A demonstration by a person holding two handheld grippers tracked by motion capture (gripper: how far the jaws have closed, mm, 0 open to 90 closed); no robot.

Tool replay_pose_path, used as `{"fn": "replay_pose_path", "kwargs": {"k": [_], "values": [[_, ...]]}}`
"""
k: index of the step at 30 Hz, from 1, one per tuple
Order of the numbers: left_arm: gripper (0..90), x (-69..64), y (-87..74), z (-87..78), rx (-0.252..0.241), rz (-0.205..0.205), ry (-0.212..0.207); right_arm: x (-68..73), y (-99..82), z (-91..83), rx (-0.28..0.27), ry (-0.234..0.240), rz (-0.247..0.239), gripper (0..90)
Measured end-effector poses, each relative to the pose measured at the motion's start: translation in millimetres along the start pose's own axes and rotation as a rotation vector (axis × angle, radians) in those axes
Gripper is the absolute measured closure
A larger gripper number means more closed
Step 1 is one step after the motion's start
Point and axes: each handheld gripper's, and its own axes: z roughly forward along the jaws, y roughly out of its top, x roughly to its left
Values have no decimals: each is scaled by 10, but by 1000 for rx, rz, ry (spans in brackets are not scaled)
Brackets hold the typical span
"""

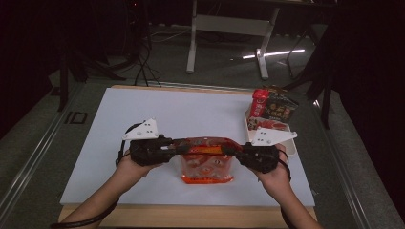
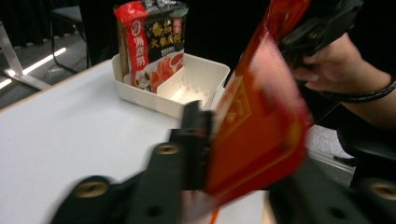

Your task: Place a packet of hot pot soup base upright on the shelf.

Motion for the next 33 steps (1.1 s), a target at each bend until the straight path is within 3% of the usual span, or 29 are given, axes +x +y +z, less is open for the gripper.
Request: {"fn": "replay_pose_path", "kwargs": {"k": [2, 8, 10, 13, 17, 20, 21, 31, 33], "values": [[594, 7, -11, 11, -1, 1, 4, -5, 20, -15, 0, -1, -4, 900], [279, 41, -37, -29, -45, -50, 38, -27, 71, -76, -11, -31, -21, 900], [180, 48, -43, -38, -53, -54, 32, -38, 84, -99, -18, -33, -16, 900], [139, 53, -88, -61, -57, -52, 43, -62, 143, -186, -43, -50, -22, 900], [20, 74, -189, -48, -55, -66, 76, -93, 222, -291, -75, -65, -20, 900], [18, 77, -215, -50, -59, -70, 78, -119, 257, -339, -89, -76, -21, 900], [18, 95, -315, -65, -64, -85, 87, -151, 302, -394, -103, -86, -17, 900], [9, 75, -536, -130, -24, -102, 113, -249, 437, -562, -138, -124, -13, 900], [9, 79, -639, -163, -12, -124, 120, -288, 477, -616, -150, -135, -6, 900]]}}
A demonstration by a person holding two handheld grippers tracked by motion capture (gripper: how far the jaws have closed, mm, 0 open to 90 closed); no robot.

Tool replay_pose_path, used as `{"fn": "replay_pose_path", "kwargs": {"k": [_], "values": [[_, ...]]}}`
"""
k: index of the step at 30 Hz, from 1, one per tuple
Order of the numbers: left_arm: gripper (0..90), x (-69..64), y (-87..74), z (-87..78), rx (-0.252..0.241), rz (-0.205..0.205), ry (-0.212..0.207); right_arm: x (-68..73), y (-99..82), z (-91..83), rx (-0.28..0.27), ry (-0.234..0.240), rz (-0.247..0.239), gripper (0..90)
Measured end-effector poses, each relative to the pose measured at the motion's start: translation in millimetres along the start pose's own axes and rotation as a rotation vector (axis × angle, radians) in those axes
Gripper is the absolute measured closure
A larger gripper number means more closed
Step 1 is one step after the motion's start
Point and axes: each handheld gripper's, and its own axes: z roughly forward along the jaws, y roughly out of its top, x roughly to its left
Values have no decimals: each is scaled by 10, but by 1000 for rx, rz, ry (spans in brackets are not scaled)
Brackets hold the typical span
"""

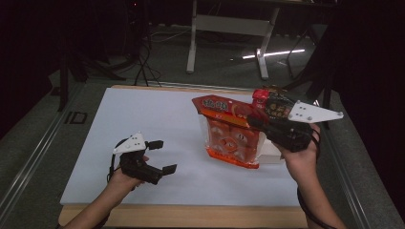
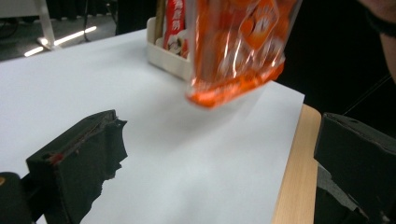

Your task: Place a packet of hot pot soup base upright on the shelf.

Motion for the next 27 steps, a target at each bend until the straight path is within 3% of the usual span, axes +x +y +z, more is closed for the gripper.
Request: {"fn": "replay_pose_path", "kwargs": {"k": [4, 8, 13, 19, 23, 27], "values": [[9, 35, -161, -60, 4, -31, 19, -52, 61, -58, -17, -31, -7, 900], [9, 51, -340, -99, 12, -32, 48, -122, 127, -128, -32, -53, -6, 900], [10, 62, -521, -103, 39, -70, 46, -239, 185, -247, -57, -102, 3, 900], [9, 15, -572, -194, 17, -48, 88, -409, 210, -396, -68, -167, 28, 900], [10, 31, -622, -232, 3, -75, 98, -543, 192, -487, -59, -215, 43, 900], [10, 43, -650, -217, 13, -66, 110, -665, 129, -537, -47, -250, 73, 900]]}}
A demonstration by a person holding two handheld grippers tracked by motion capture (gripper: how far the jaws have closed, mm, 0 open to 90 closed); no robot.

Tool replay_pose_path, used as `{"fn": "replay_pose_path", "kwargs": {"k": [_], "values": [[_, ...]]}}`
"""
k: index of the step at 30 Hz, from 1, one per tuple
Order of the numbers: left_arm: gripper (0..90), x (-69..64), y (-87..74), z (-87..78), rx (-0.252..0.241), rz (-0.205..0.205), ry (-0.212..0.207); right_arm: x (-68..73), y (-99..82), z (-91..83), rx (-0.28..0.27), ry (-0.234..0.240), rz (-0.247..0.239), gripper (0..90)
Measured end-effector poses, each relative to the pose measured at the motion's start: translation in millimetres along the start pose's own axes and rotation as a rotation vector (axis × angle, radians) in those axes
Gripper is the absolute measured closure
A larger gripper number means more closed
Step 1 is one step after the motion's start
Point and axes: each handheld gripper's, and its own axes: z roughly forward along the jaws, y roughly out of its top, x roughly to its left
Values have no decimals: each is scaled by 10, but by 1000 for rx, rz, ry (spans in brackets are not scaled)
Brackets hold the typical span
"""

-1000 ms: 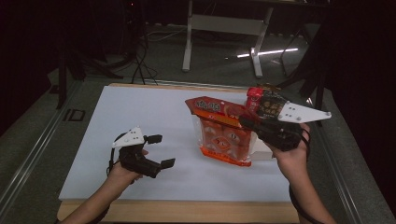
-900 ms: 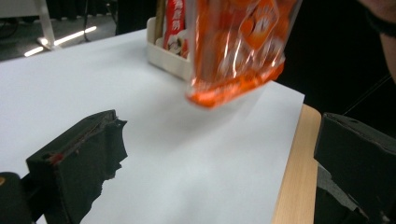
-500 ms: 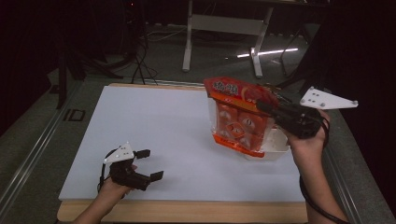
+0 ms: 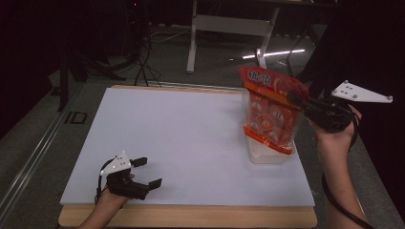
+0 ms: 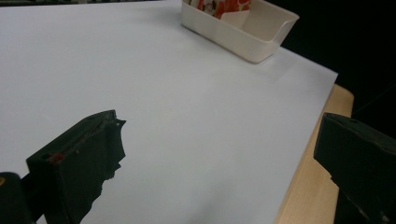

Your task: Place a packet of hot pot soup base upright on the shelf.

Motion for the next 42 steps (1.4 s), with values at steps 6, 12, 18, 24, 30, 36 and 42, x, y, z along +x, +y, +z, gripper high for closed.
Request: {"fn": "replay_pose_path", "kwargs": {"k": [6, 12, 18, 24, 30, 36, 42], "values": [[10, -11, -1, 49, 12, 16, -8, -154, -96, -4, 21, -25, 23, 900], [10, 25, -15, 54, 11, -1, -4, -313, -277, 70, 45, -26, 74, 900], [10, 59, -34, 51, 10, -20, -3, -370, -404, 160, 70, -31, 97, 900], [10, 71, -45, 67, 17, -20, -3, -418, -498, 210, 82, -23, 123, 900], [10, 76, -50, 72, 19, -24, -5, -450, -613, 284, 90, -10, 157, 900], [10, 79, -57, 75, 23, -26, -8, -485, -721, 291, 86, -4, 188, 900], [10, 78, -62, 81, 27, -25, -10, -540, -905, 303, 112, -14, 227, 899]]}}
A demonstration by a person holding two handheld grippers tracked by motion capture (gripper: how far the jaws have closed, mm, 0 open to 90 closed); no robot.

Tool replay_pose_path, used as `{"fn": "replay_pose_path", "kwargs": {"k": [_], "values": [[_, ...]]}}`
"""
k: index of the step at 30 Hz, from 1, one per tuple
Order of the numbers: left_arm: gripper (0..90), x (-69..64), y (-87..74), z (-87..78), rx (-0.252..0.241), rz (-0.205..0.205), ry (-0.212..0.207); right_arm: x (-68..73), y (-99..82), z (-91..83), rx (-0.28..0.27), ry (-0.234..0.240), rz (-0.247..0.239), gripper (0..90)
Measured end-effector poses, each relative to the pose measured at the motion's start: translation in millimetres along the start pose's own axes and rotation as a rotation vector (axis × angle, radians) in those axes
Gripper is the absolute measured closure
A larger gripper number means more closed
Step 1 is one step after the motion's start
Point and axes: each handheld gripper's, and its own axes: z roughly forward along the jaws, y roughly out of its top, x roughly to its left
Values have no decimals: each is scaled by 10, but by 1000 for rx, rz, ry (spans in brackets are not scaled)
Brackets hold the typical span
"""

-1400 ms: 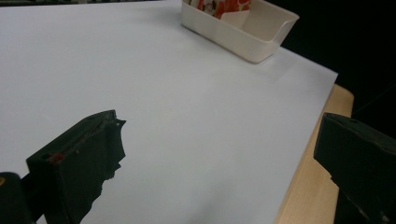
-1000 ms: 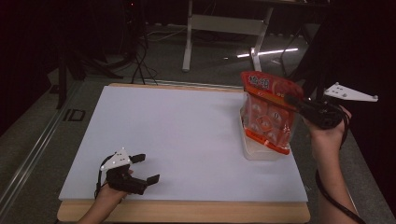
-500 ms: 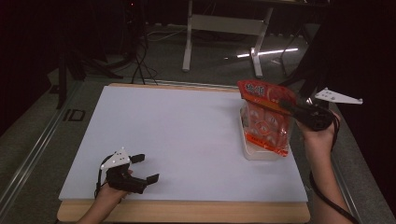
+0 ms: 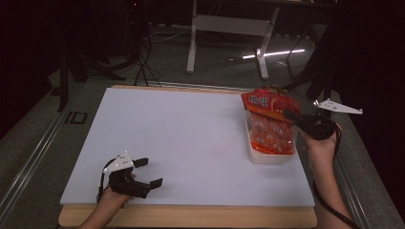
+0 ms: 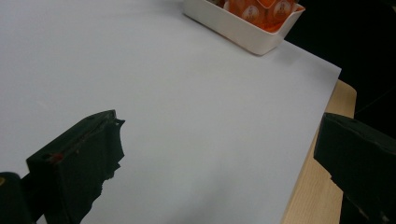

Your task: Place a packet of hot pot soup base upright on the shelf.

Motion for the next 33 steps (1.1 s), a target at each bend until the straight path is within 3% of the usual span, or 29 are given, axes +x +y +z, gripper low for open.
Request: {"fn": "replay_pose_path", "kwargs": {"k": [4, 13, 18, 27, 33], "values": [[9, 4, -4, 4, 2, 1, 0, -69, -71, -45, -17, -8, 25, 899], [10, 6, -8, 12, 0, 0, -1, -142, -203, -116, -5, -50, 19, 898], [10, 17, -13, 11, 1, -5, -1, -167, -335, -110, -5, -39, 29, 898], [10, 10, -16, 20, 3, -7, -3, -175, -339, -118, -6, -44, 43, 883], [10, 13, -21, 35, 9, -6, -5, -114, -266, -154, -15, -51, 34, 766]]}}
